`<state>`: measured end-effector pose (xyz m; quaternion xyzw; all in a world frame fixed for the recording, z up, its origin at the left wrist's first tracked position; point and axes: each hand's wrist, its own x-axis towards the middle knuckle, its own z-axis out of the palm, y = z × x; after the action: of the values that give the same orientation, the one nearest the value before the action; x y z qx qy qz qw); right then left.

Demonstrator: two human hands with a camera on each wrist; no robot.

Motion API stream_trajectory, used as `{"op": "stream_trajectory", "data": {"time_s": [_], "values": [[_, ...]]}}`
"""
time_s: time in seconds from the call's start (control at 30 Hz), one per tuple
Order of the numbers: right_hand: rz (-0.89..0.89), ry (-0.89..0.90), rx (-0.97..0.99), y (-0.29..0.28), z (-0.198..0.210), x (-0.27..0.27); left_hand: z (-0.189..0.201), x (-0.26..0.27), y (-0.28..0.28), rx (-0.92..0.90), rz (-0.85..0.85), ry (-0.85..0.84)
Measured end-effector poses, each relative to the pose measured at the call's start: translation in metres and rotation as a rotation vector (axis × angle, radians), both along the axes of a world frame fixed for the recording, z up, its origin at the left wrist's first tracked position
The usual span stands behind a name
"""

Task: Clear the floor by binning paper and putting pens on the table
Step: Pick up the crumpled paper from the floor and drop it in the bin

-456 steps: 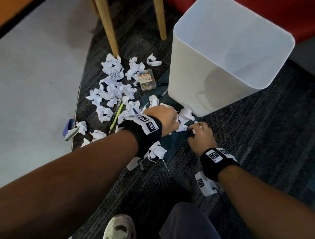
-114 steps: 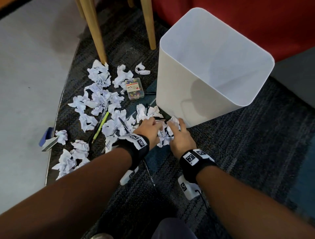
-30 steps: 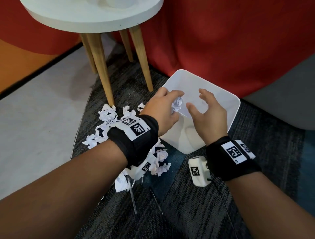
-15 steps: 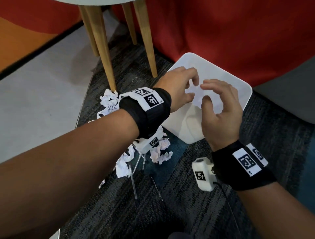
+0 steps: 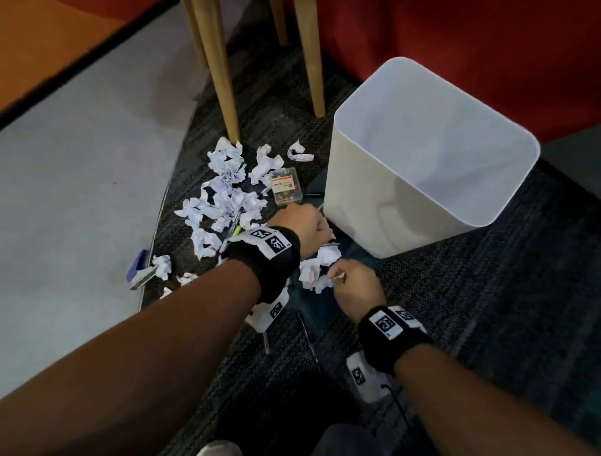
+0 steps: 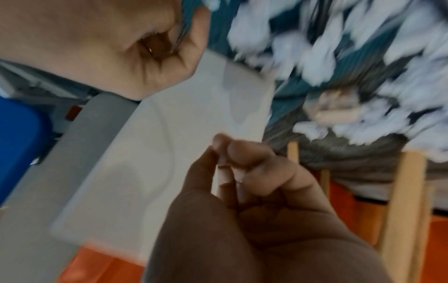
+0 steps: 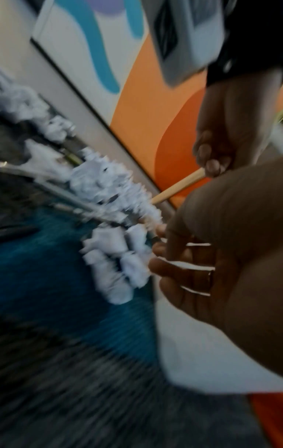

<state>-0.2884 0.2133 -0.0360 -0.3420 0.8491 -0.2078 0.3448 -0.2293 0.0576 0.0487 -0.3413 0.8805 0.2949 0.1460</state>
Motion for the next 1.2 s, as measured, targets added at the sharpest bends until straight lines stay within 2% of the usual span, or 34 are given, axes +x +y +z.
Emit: {"op": "stream_trajectory", "data": {"time_s": [0.07,0.17,0.3,0.37,0.53,0.73,0.93,1.2], "values": [[0.132,0.010,0.173,0.000,-0.025,0.006,-0.026,0.007,0.005,0.025,0.005,-0.102],[0.323,0.036,0.269,0.003,-0.049,0.015,-0.067,0.016,0.018,0.088,-0.014,-0.207],[0.458,0.021,0.435,0.005,-0.060,0.013,-0.097,0.026,0.040,0.169,-0.119,-0.254],[0.467,0.049,0.422,0.007,-0.060,0.011,-0.106,0.030,0.047,0.187,-0.148,-0.277],[0.332,0.080,0.313,0.019,-0.051,0.001,-0.116,0.037,0.056,0.164,-0.210,-0.295],[0.058,0.087,0.181,0.021,-0.027,-0.009,-0.120,0.036,0.062,0.115,-0.234,-0.397],[-0.095,0.119,-0.003,0.012,-0.008,-0.012,-0.117,0.034,0.065,0.136,-0.187,-0.361],[-0.220,0.161,-0.233,-0.015,0.035,-0.006,-0.071,0.034,0.043,0.101,-0.160,-0.181]]}}
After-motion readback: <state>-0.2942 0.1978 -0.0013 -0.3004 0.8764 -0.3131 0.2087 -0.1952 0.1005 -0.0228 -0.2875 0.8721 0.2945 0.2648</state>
